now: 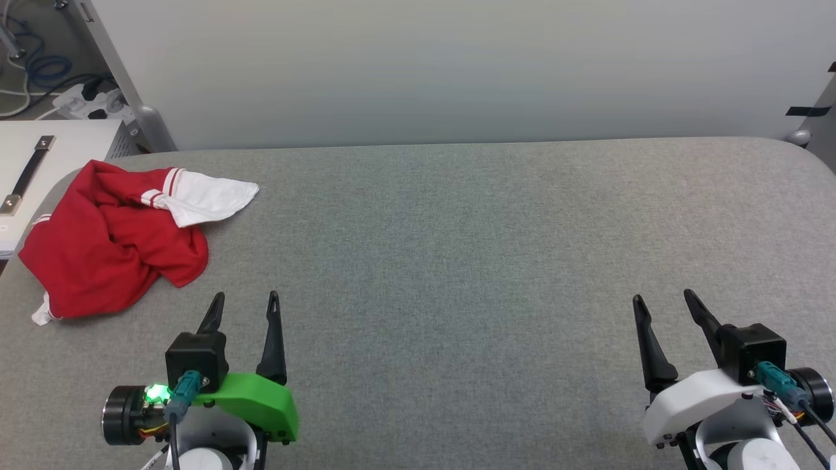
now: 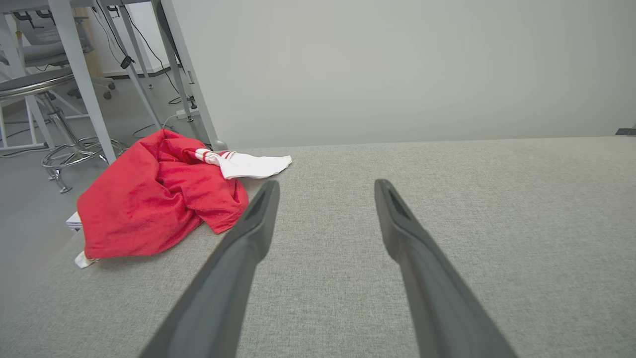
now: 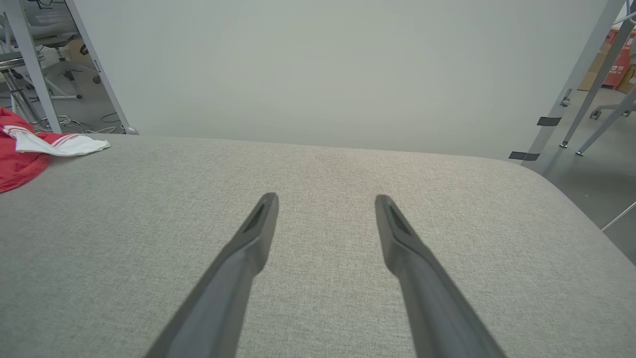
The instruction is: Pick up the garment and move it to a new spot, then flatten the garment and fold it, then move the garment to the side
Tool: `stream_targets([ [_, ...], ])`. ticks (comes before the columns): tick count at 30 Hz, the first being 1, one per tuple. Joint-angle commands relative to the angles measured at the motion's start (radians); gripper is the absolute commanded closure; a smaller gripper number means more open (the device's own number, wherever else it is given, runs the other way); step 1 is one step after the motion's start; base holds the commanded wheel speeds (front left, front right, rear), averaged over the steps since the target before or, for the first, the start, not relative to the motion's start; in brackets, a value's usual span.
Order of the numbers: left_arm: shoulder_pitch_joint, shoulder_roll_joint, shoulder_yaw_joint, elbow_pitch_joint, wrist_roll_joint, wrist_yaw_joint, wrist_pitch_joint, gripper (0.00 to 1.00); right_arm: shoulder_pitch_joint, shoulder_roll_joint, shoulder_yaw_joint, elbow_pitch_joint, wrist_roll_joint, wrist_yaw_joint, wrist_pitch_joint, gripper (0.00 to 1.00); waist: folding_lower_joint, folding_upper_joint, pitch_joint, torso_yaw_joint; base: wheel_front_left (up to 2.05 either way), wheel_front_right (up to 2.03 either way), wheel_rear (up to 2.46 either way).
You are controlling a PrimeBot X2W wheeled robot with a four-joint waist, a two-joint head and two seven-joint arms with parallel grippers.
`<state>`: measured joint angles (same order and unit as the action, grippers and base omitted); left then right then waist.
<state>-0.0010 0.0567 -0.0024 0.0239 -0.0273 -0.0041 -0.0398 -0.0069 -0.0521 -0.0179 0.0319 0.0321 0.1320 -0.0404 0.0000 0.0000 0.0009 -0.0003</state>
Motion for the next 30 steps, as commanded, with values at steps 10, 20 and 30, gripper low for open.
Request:
stream_targets([
  [10, 0.005, -0.002, -0.004, 0.011, -0.018, 0.003, -0.029, 0.0, -0.004, 0.0, 0.0, 0.007, 0.026, 0.0, -0.031, 0.0, 0.0, 0.0, 0.001, 0.0, 0.0, 0.0, 0.0],
  [20, 0.004, -0.002, -0.002, 0.001, -0.031, 0.0, -0.049, 0.0, -0.008, 0.001, -0.003, 0.012, 0.035, 0.0, -0.051, 0.0, 0.0, 0.0, 0.007, 0.0, 0.0, 0.0, 0.0],
  [30, 0.004, -0.003, -0.005, -0.009, -0.04, -0.005, -0.07, 0.0, -0.012, 0.001, -0.001, 0.005, 0.059, -0.001, -0.071, 0.0, 0.0, 0.0, 0.011, 0.0, 0.0, 0.0, 0.0],
])
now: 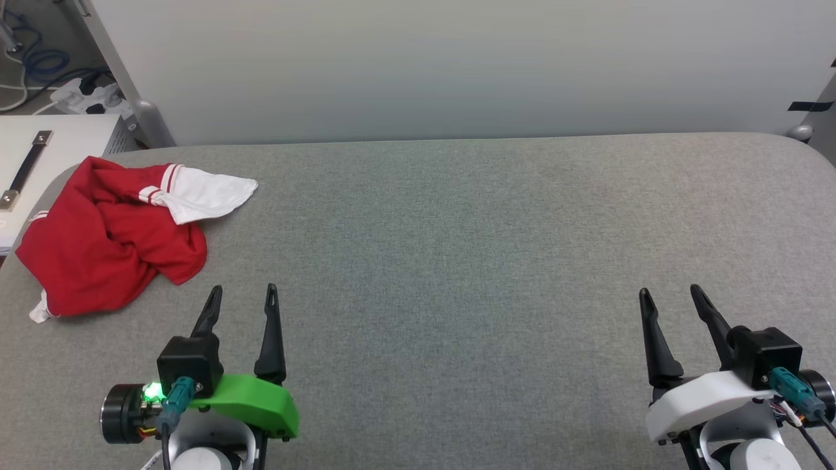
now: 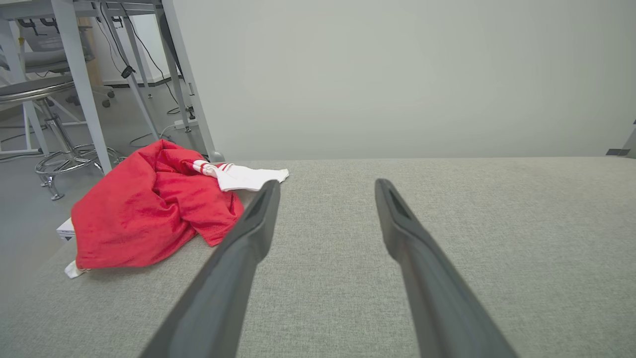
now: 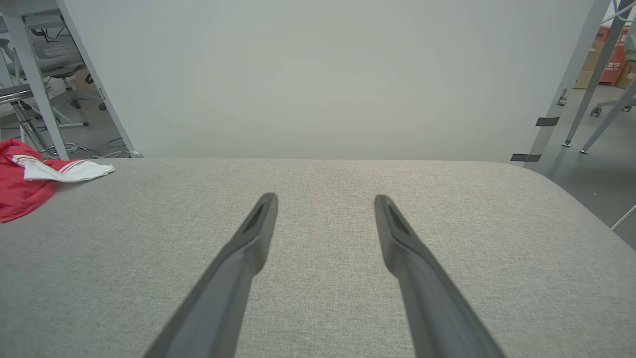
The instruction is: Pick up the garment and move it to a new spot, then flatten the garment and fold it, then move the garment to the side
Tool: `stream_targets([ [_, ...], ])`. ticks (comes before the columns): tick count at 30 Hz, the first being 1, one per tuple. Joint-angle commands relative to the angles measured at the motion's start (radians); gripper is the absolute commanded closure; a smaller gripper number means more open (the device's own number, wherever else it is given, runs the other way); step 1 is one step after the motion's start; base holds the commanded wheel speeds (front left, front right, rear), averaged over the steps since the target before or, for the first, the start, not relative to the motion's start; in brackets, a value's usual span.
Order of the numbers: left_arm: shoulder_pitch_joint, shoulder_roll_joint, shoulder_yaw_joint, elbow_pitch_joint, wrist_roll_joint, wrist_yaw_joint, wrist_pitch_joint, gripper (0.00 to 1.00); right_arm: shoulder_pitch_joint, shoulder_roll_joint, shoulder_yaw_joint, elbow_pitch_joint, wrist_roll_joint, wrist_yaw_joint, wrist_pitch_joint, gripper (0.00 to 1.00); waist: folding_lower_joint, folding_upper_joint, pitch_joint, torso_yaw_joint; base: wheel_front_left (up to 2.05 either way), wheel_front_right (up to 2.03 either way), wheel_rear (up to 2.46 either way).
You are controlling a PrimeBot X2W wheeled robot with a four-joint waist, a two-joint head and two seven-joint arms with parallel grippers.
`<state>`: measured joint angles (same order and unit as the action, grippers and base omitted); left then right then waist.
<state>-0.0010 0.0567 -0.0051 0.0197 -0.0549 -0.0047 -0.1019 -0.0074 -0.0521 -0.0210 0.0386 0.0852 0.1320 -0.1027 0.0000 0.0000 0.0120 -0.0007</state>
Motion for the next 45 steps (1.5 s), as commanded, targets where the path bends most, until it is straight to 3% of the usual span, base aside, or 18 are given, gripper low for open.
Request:
stream_targets([
  [1, 0.004, -0.003, -0.002, -0.007, -0.014, -0.004, -0.01, 0.0, -0.012, 0.001, 0.002, -0.004, 0.009, -0.001, -0.011, 0.0, 0.0, 0.0, 0.001, 0.0, 0.0, 0.0, 0.0],
  [45, 0.01, -0.005, -0.037, 0.076, -0.088, -0.054, -0.103, 0.0, -0.013, 0.001, -0.013, 0.031, 0.047, -0.001, -0.103, 0.0, 0.0, 0.0, 0.016, 0.0, 0.0, 0.0, 0.0],
])
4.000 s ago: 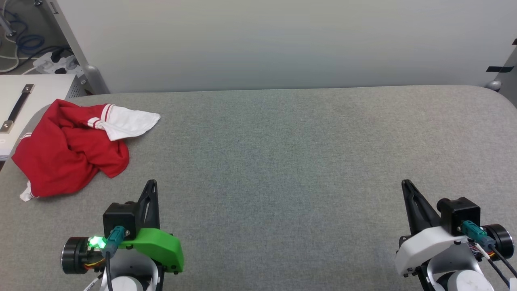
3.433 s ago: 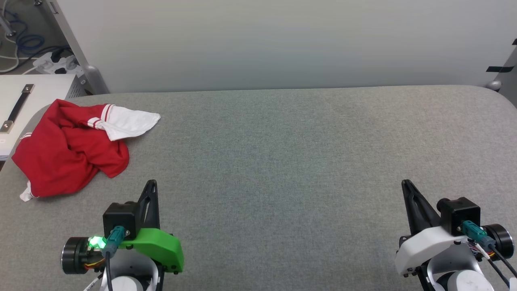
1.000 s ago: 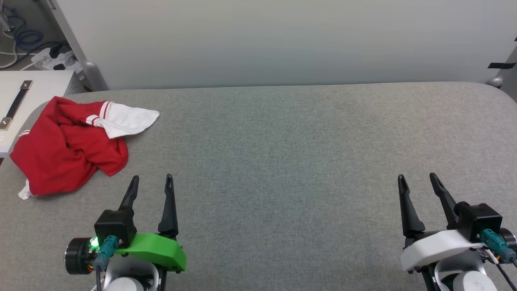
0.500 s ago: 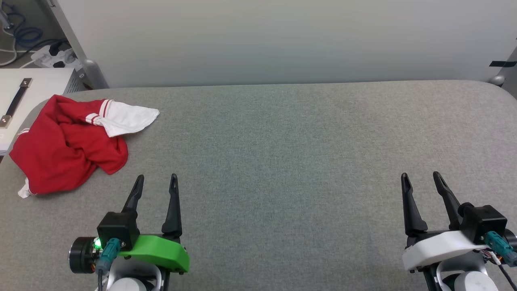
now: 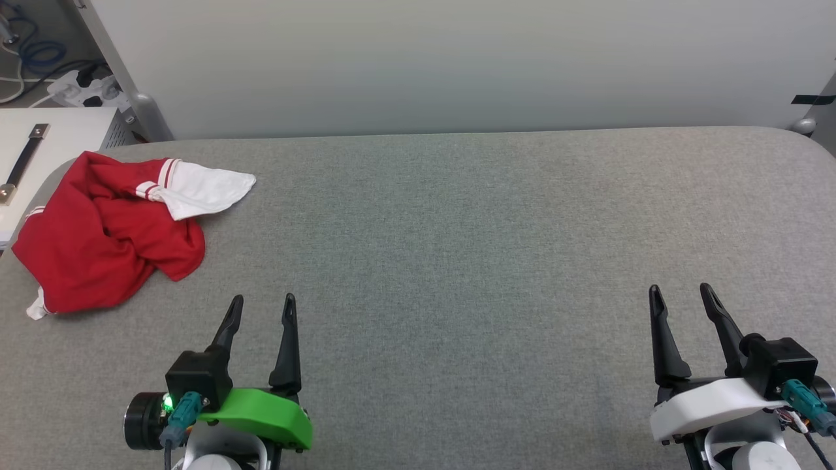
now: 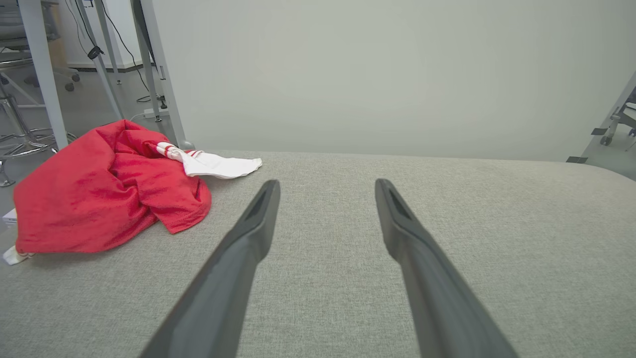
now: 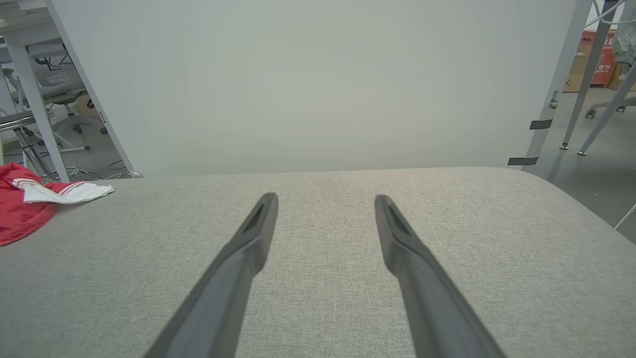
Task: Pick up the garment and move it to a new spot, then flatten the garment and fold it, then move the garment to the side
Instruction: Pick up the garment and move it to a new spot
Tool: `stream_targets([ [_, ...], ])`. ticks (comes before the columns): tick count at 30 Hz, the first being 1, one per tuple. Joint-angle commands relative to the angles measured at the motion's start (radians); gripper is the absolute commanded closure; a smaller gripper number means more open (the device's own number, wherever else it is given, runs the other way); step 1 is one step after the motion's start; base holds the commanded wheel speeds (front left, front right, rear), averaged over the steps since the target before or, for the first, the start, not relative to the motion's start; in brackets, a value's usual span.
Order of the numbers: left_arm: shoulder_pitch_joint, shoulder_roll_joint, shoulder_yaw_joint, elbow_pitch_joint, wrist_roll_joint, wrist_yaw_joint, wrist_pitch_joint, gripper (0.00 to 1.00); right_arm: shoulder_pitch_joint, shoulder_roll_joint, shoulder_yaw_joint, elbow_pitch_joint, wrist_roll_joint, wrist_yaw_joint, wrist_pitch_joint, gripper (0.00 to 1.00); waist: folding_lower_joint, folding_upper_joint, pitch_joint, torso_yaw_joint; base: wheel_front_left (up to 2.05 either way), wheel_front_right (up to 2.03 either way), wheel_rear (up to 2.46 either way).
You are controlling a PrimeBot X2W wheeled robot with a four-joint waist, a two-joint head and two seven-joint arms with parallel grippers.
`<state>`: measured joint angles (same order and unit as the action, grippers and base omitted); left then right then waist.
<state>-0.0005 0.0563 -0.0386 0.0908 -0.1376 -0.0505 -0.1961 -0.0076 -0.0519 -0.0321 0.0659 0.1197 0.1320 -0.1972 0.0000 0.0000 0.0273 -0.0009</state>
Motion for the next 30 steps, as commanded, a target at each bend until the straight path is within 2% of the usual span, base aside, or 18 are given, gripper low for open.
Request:
stream_targets([
  [1, 0.009, -0.005, -0.003, 0.007, -0.007, -0.009, -0.011, 0.0, -0.013, 0.001, -0.002, 0.006, 0.015, -0.001, -0.011, 0.0, 0.0, 0.0, 0.001, 0.0, 0.0, 0.0, 0.0],
  [9, 0.002, -0.005, -0.007, 0.015, -0.019, -0.014, -0.028, 0.0, -0.016, 0.001, -0.005, 0.014, 0.015, -0.001, -0.027, 0.0, 0.0, 0.0, 0.007, 0.007, 0.0, 0.0, 0.0],
  [15, 0.0, -0.005, -0.006, 0.017, -0.025, -0.016, -0.04, 0.0, -0.014, 0.001, 0.002, 0.019, 0.019, -0.001, -0.039, 0.0, 0.0, 0.0, 0.013, 0.036, 0.0, 0.0, 0.0],
  [20, 0.002, -0.006, -0.001, 0.021, -0.027, -0.015, -0.051, 0.0, -0.011, 0.002, 0.014, 0.023, 0.022, -0.001, -0.05, 0.0, 0.0, 0.0, 0.014, 0.079, 0.0, 0.0, 0.0],
  [30, 0.01, -0.006, 0.0, 0.021, -0.025, -0.017, -0.066, 0.0, -0.001, 0.002, 0.042, 0.029, 0.034, -0.001, -0.065, 0.0, 0.0, 0.0, 0.0, 0.206, 0.0, 0.0, 0.0],
])
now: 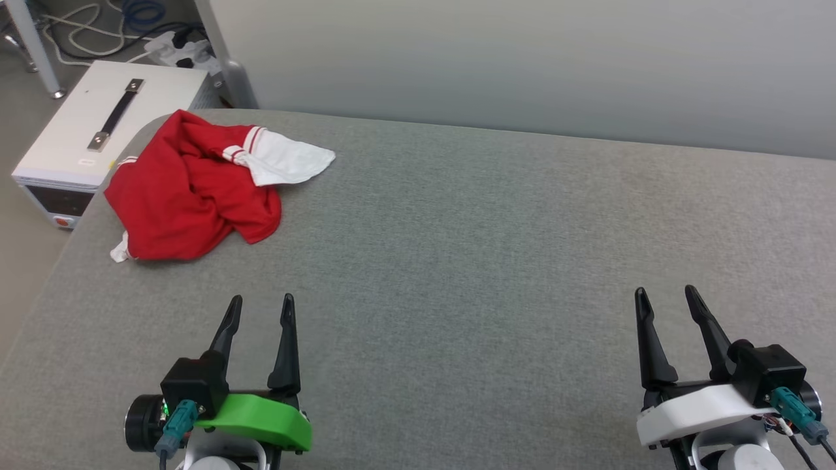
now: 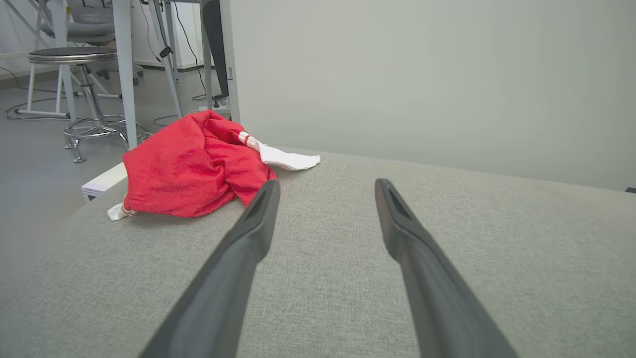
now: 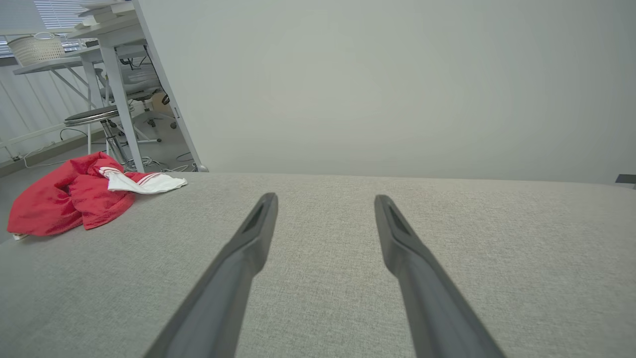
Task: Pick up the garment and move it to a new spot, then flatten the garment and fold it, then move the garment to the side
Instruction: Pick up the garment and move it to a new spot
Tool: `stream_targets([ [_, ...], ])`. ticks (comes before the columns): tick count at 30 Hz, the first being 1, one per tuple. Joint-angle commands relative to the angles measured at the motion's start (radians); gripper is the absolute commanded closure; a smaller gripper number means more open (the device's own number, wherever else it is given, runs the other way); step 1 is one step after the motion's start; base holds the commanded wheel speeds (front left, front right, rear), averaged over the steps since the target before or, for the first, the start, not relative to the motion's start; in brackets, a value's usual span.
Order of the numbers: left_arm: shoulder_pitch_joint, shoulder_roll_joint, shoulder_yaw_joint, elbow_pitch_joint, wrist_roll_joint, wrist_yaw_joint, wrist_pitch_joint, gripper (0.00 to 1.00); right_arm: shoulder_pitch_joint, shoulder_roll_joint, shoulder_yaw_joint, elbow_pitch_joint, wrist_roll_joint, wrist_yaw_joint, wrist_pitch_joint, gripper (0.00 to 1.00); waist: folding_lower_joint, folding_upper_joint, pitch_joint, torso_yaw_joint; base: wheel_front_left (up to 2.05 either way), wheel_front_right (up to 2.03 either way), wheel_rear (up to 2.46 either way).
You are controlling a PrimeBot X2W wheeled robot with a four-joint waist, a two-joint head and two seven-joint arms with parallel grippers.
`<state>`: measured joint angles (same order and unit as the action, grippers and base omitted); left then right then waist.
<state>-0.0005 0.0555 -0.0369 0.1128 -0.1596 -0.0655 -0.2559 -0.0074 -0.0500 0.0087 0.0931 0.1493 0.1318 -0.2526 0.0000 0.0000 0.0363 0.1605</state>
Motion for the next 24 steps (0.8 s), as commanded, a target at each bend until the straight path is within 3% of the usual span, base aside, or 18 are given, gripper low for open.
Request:
stream_targets([
  [1, 0.011, -0.005, -0.001, -0.002, -0.002, -0.002, -0.006, 0.0, 0.0, 0.0, 0.006, 0.001, 0.007, -0.001, -0.009, 0.0, 0.0, 0.0, -0.01, 0.058, 0.0, 0.0, 0.0],
  [13, 0.02, -0.005, 0.008, -0.011, -0.003, -0.004, -0.006, 0.0, 0.001, 0.0, 0.023, 0.0, 0.014, -0.001, -0.009, 0.0, 0.0, 0.0, -0.012, 0.19, 0.0, 0.0, 0.0],
  [24, 0.021, -0.005, -0.009, -0.001, -0.011, -0.004, -0.006, 0.0, -0.003, 0.0, 0.031, 0.004, 0.011, -0.001, -0.009, 0.0, 0.0, 0.0, 0.003, 0.245, 0.0, 0.0, 0.0],
])
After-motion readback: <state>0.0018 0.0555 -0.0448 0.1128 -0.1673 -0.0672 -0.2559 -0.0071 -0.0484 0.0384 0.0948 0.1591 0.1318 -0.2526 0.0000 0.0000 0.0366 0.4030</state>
